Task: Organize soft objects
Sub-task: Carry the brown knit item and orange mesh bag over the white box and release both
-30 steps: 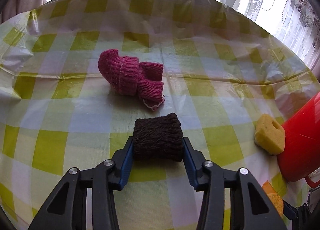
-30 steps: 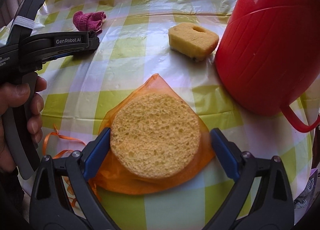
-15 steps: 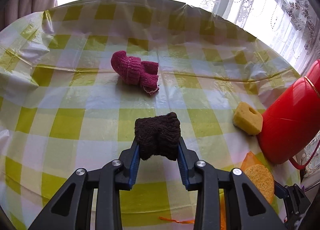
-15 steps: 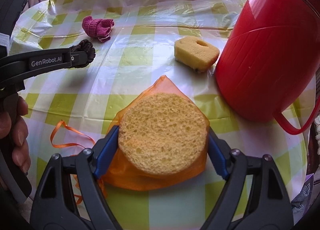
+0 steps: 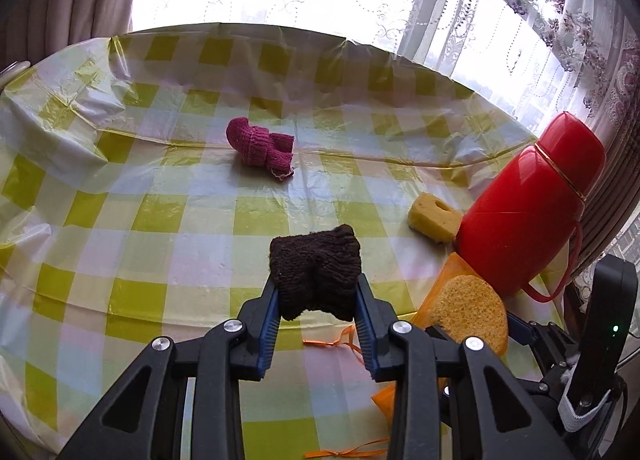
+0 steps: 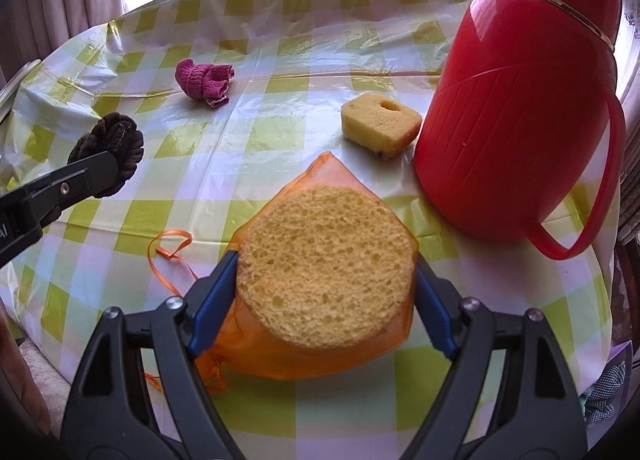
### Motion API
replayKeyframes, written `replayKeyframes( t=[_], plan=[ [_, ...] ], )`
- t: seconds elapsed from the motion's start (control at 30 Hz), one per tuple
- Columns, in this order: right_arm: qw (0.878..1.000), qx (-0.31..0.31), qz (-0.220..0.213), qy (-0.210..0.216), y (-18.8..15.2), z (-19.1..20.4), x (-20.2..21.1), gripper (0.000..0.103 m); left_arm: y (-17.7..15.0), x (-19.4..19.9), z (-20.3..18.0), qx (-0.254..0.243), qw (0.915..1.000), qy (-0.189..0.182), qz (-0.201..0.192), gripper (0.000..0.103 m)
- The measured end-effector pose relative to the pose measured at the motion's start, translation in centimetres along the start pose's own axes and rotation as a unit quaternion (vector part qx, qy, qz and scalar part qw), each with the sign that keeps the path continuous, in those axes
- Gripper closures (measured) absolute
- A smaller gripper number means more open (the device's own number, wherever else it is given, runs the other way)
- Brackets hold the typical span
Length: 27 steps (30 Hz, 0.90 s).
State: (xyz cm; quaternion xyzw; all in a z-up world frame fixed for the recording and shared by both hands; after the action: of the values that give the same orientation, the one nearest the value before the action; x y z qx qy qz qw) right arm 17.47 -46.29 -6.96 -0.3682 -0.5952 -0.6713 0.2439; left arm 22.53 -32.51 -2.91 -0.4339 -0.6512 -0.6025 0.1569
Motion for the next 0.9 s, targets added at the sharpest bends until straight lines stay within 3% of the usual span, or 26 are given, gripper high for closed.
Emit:
replayKeyframes(
  t=[0.47,0.9],
  plan=[
    [0.999,-0.015,-0.031,-0.019,-2.5,-3.7,6.7,0.019,-2.6,3.9,-2.9,0.010,0.9995,-0.028,0.007,0.068],
    [0.995,-0.059,-0.021,-0.077,-8.0,-14.3,12.5,0.019,-4.8,5.3,-12.7,-0.061,0.9931,-0.098,0.021,0.068]
  ],
)
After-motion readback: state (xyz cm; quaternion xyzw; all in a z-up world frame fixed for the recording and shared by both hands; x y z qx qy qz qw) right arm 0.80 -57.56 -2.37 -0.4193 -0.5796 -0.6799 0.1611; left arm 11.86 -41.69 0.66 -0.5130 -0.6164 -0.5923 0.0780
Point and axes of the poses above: each gripper's, at about its wrist camera, not at the fingertips, and x roughly against the way its jaws point, z to its left, y to its top, the point moved 9 cm from there along -x, roughly the way its jaws point, and after that the axes turned 1 degree about -y, right-handed, at the moved point
